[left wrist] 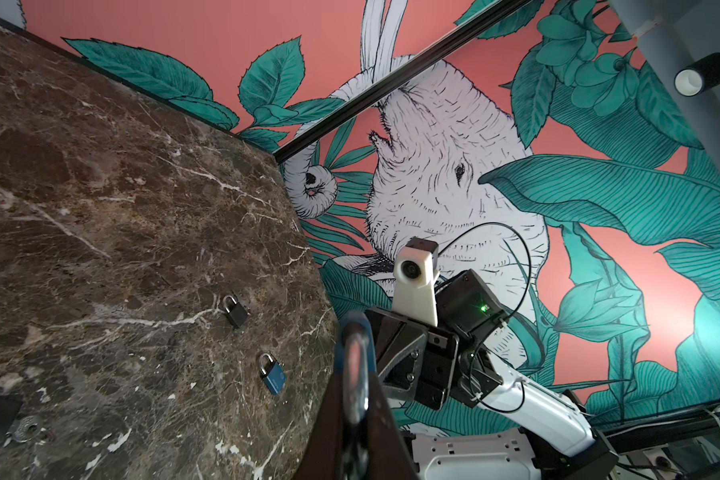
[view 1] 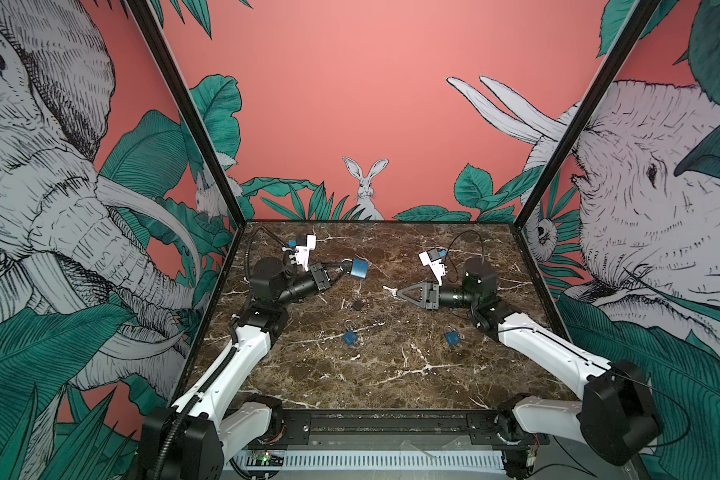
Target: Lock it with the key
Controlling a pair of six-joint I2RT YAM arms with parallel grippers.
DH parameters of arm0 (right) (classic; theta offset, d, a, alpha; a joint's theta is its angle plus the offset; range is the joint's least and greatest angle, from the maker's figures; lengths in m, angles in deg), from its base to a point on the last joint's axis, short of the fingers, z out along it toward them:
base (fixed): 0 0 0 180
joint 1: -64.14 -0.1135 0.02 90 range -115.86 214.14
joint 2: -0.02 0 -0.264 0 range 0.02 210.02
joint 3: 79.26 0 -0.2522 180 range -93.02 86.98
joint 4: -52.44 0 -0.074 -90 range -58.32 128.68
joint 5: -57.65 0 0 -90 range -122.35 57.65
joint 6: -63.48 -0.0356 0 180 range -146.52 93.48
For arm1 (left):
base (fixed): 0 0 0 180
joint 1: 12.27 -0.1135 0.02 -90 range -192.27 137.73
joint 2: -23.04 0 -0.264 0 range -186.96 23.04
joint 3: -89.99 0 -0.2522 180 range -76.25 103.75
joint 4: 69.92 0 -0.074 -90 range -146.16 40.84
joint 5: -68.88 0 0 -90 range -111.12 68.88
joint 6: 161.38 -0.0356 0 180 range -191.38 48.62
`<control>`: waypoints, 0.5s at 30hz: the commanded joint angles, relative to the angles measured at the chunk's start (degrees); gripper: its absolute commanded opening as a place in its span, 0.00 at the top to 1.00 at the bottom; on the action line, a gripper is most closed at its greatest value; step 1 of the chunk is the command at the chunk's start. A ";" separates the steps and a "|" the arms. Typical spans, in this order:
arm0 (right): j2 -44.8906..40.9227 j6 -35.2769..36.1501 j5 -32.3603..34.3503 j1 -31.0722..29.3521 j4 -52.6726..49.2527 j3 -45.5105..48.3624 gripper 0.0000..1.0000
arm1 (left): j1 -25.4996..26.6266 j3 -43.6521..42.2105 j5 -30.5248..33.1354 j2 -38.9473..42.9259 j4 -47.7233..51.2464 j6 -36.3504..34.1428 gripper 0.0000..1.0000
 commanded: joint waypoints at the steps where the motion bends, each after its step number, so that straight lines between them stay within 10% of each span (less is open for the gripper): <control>1: -2.92 3.38 4.21 1.50 -4.43 0.51 1.00 | 0.44 2.99 -1.95 -0.34 6.21 -6.67 1.00; 15: -15.38 11.02 21.13 7.29 -27.26 5.68 1.00 | 13.22 9.50 0.21 -16.30 20.22 -21.44 1.00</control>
